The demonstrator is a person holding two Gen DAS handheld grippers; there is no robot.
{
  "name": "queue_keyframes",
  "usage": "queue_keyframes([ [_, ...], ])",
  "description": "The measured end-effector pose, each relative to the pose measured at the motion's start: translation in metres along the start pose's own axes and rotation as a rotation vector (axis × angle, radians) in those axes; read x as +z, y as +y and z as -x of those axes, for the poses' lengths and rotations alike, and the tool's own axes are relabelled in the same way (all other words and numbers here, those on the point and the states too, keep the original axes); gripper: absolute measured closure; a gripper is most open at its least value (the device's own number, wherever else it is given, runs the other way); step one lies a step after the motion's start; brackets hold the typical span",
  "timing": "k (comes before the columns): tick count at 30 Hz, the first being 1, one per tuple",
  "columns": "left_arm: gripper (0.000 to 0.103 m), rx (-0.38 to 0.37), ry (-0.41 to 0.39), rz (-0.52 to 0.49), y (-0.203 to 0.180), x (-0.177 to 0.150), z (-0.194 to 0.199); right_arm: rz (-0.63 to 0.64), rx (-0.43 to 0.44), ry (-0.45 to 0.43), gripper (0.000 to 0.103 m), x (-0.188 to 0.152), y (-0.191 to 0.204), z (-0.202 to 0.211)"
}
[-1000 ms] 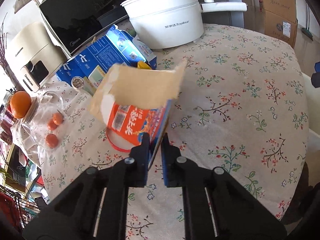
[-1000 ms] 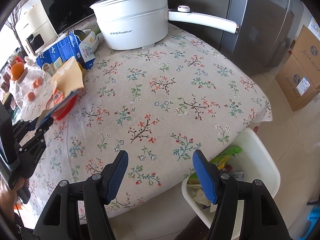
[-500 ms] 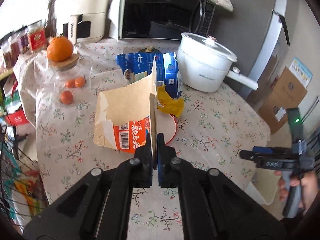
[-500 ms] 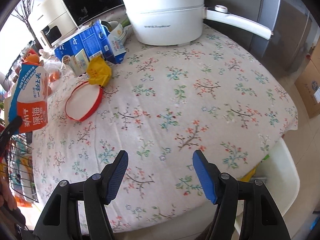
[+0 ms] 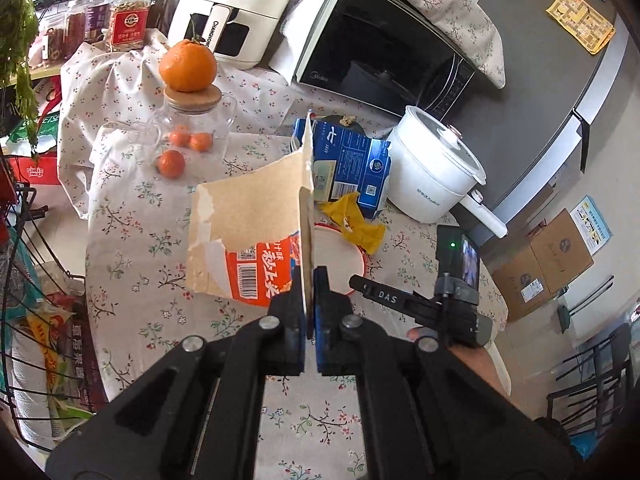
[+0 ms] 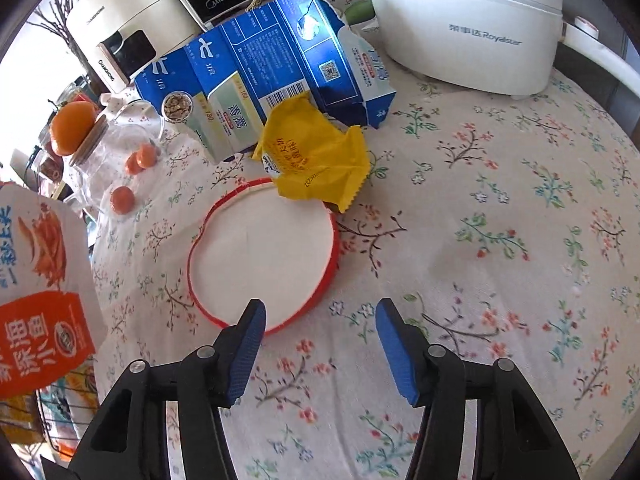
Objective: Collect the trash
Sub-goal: 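Grasp the red-rimmed white lid with the right gripper while the left gripper holds the carton, then carry the carton and red-rimmed lid over the white bin and open both grippers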
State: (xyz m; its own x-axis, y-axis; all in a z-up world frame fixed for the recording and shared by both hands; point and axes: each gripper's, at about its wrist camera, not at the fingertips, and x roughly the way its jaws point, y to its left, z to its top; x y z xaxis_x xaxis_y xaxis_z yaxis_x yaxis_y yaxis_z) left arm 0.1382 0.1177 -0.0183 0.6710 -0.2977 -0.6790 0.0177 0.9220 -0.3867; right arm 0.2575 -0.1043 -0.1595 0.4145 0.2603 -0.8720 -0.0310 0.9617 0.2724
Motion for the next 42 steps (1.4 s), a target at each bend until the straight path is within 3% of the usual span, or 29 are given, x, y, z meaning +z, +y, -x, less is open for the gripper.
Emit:
queue_keyframes([
  [3,0.099,0.000,-0.001,0.006,0.003,0.002,0.000,-0.006,-0.014,0.010,0.060,0.003,0.006,-0.019],
  [7,0.099,-0.008,0.005,0.015,0.002,0.003,-0.002,0.065,-0.059,-0.017,0.083,0.000,0.019,-0.022],
  [10,0.099,-0.015,0.016,0.010,-0.003,0.001,-0.005,0.073,-0.034,0.019,0.099,-0.003,0.015,-0.020],
  [21,0.099,-0.024,0.049,-0.057,-0.029,-0.013,-0.015,0.099,-0.034,-0.008,0.100,-0.020,-0.020,0.045],
  [29,0.099,-0.040,0.060,-0.128,-0.058,-0.024,-0.019,0.144,-0.120,-0.075,0.100,-0.032,-0.049,0.104],
  [36,0.099,-0.080,0.083,-0.197,-0.088,-0.038,-0.026,0.112,-0.169,-0.116,0.100,-0.051,-0.088,0.138],
  [42,0.099,-0.109,0.112,-0.276,-0.120,-0.054,-0.035,0.007,-0.158,-0.126,0.100,-0.066,-0.133,0.168],
])
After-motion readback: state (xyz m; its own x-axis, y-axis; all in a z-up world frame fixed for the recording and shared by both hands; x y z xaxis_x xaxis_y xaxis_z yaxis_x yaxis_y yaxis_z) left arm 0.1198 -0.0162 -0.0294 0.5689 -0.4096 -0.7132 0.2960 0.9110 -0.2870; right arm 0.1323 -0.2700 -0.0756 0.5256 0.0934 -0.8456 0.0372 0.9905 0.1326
